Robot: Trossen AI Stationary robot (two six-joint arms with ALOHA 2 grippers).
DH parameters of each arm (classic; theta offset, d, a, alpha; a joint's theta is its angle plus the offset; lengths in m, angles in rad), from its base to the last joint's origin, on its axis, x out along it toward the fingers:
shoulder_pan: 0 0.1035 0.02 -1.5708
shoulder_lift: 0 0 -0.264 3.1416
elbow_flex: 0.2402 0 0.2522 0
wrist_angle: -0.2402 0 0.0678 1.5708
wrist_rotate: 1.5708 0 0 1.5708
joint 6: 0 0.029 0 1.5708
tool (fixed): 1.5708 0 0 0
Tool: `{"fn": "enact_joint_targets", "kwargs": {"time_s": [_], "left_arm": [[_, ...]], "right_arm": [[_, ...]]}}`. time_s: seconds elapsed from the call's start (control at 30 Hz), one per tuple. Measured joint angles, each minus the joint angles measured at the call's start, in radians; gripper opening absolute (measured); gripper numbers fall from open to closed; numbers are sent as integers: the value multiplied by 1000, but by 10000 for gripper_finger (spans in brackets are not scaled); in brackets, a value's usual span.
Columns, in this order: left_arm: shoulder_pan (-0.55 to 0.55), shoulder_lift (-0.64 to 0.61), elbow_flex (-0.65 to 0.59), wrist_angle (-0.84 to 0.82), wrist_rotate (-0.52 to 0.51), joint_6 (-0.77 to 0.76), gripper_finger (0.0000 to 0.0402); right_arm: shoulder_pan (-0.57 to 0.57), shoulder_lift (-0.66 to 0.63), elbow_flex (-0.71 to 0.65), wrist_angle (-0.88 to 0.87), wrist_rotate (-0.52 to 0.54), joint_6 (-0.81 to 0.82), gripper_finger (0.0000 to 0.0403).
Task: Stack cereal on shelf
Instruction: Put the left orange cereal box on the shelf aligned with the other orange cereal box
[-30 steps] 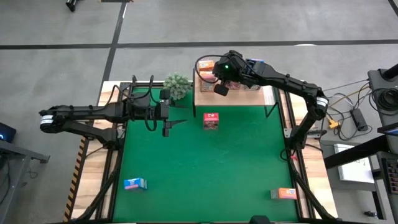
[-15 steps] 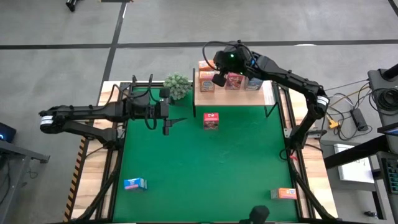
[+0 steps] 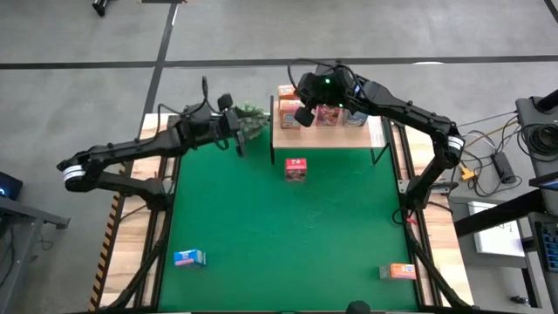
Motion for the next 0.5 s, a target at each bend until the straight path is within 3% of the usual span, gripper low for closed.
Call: {"fn": "enact_joint_targets", "kwargs": {"time_s": [0.37,0.5], "left_arm": [[151,216,96,73,68,-3,28],[187,278,138,72,110,9,3]], "right_arm": [[72,-13,0,-21,1,-32,12],[78,-18,0,-51,2,-32,12]]}}
